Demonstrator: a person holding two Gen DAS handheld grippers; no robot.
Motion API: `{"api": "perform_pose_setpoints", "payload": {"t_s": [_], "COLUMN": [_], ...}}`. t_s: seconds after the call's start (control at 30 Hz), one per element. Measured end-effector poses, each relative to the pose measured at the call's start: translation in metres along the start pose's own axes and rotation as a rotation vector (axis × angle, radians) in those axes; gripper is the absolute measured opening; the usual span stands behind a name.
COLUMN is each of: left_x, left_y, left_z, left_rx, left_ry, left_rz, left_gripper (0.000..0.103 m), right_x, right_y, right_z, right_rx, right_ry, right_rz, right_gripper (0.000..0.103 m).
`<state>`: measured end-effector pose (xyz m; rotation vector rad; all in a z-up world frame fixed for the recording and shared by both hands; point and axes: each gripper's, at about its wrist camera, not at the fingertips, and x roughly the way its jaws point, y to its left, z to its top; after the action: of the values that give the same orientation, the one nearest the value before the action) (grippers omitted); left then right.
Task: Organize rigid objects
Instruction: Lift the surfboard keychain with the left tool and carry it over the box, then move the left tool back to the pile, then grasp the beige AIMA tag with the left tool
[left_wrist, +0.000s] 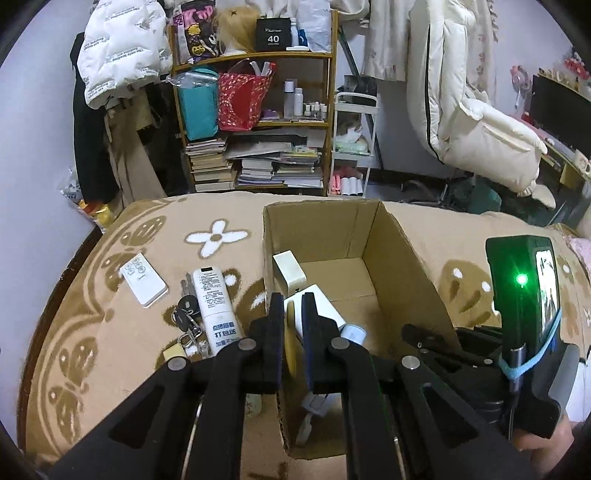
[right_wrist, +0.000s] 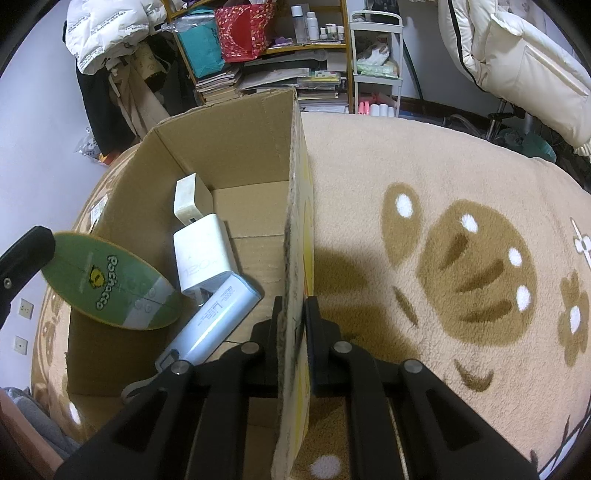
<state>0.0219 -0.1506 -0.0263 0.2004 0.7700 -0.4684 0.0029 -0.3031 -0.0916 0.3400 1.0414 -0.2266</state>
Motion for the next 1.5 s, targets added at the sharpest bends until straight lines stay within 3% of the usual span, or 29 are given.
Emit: {"api": "perform_pose_setpoints", "payload": {"t_s": [0.13, 0.2, 0.27, 0.47, 0.8, 1.13, 1.5], "left_x": [-0.006, -0.011, -0.021, -0.035, -0.023, 0.022, 0.067], "left_y": [0.008, 0.012, 0.015, 0.019, 0.075, 0.116, 0.127], "left_z": [0.005, 0.009, 0.011, 0.019, 0.014, -0.008, -0.037], "left_rx": [-0.046, -0.061, -0.059, 0.007, -0.083, -0.173, -0.207], "left_ry": [0.012, 0.015, -0.031, -0.097, -0.072, 0.076, 0.199], "left_rz": [0.012, -0.001, 0.024, 0.121, 0.14, 0.212, 0.291], "left_gripper": [0.027, 0.063, 0.08, 0.102, 0.102, 0.102, 0.102], "right_x": [0.0, 0.0, 0.0, 0.0, 0.0, 0.0, 0.0], "right_y": [0.0, 0.0, 0.0, 0.0, -0.001, -0.001, -0.001], "right_z": [0.0, 0.0, 0.0, 0.0, 0.0, 0.0, 0.0], "right_rx": [0.001, 0.002, 0.0, 0.0, 0.0, 0.0, -0.001], "right_ry": [0.0, 0.001, -0.002, -0.002, -0.001, -0.001, -0.001], "right_rz": [0.0, 0.002, -0.001, 0.0, 0.0, 0.0, 0.0], "right_gripper": [0.01, 0.01, 0.01, 0.01, 0.01, 0.01, 0.01]}}
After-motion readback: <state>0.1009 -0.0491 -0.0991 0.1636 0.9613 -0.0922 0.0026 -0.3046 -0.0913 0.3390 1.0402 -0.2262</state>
